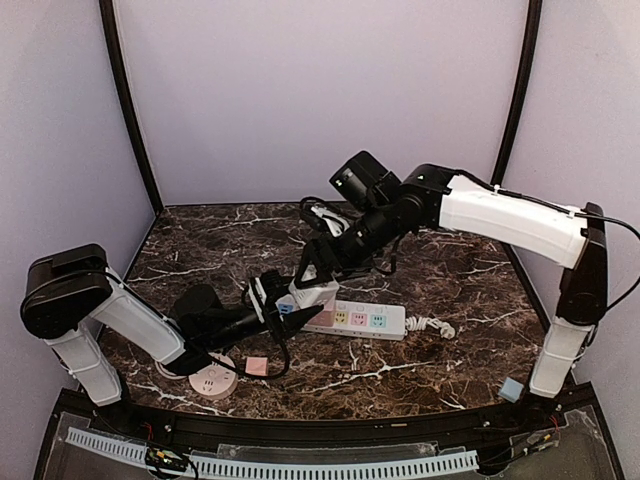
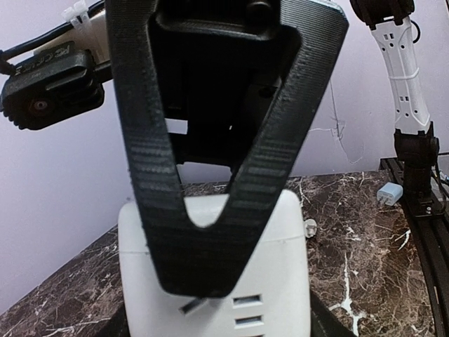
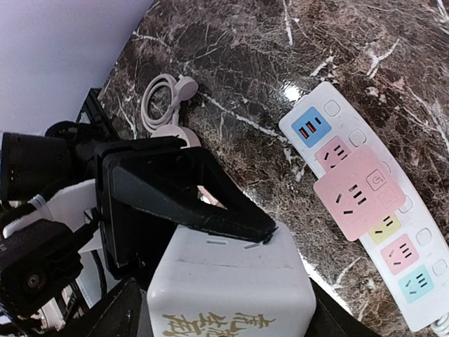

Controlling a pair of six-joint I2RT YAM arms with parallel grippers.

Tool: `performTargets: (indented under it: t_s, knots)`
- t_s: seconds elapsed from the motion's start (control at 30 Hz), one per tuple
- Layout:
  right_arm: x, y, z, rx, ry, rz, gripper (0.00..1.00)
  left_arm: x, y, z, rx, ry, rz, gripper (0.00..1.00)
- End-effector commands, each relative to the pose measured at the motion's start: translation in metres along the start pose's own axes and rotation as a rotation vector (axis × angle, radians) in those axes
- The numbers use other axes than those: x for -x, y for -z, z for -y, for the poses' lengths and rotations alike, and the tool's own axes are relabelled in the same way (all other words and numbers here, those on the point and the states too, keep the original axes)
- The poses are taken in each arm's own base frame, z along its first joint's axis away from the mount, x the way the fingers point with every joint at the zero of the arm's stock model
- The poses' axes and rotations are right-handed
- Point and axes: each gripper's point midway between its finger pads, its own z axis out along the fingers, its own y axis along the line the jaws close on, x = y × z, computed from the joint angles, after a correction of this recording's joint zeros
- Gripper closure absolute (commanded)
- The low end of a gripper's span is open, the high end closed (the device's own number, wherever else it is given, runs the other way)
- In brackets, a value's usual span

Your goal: Insert the plug

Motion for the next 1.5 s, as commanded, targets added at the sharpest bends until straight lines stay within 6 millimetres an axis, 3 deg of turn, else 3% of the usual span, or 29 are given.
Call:
performTargets:
  t_s: [0.0,0.17,0.37,0.5,0.67,0.8,0.87,0.9,0.93,0.97,1.07,1.2,1.47]
  knots:
    - [-0.003,-0.002,-0.002,0.012,-0.001,-0.040,0.33,0.021,-0.001,-0.005,0.016,-0.026,0.059,0.90]
    - [-0.006,-0.006,-0.004,0.027,0.007,-0.059,0.41,0.020,-0.001,-0.007,0.025,-0.031,0.054,0.89]
    - [-0.010,-0.005,-0.008,0.045,0.025,-0.085,0.27,0.019,-0.001,-0.007,0.028,-0.035,0.046,0.90]
    - [-0.012,-0.004,-0.006,0.033,0.024,-0.090,0.30,0.020,-0.001,-0.008,0.030,-0.038,0.048,0.90]
    - [-0.015,-0.006,-0.005,0.028,0.024,-0.102,0.45,0.020,0.000,-0.008,0.031,-0.039,0.049,0.90]
    - [-0.017,-0.008,-0.004,0.022,0.037,-0.104,0.80,0.020,0.000,-0.008,0.035,-0.037,0.048,0.87]
    - [-0.016,-0.007,-0.002,0.006,0.046,-0.095,0.92,0.019,0.002,-0.007,0.027,-0.035,0.041,0.73]
    - [-0.014,-0.005,0.000,-0.007,0.056,-0.085,0.95,0.018,0.003,-0.006,0.024,-0.032,0.038,0.51]
    - [-0.013,-0.003,0.002,-0.022,0.066,-0.077,0.98,0.017,0.005,-0.005,0.020,-0.029,0.030,0.40]
    - [-0.012,-0.002,0.005,-0.044,0.081,-0.066,1.00,0.016,0.007,-0.004,0.019,-0.022,0.026,0.22]
    - [-0.007,0.005,0.020,-0.124,0.123,-0.032,1.00,0.012,0.014,-0.005,0.028,0.001,-0.006,0.03]
    - [-0.002,0.020,0.050,-0.296,0.194,0.002,1.00,0.003,0.019,-0.001,0.004,0.025,-0.082,0.01]
    - [-0.006,0.033,0.078,-0.439,0.384,-0.020,1.00,-0.006,0.030,-0.002,0.010,0.097,-0.191,0.01]
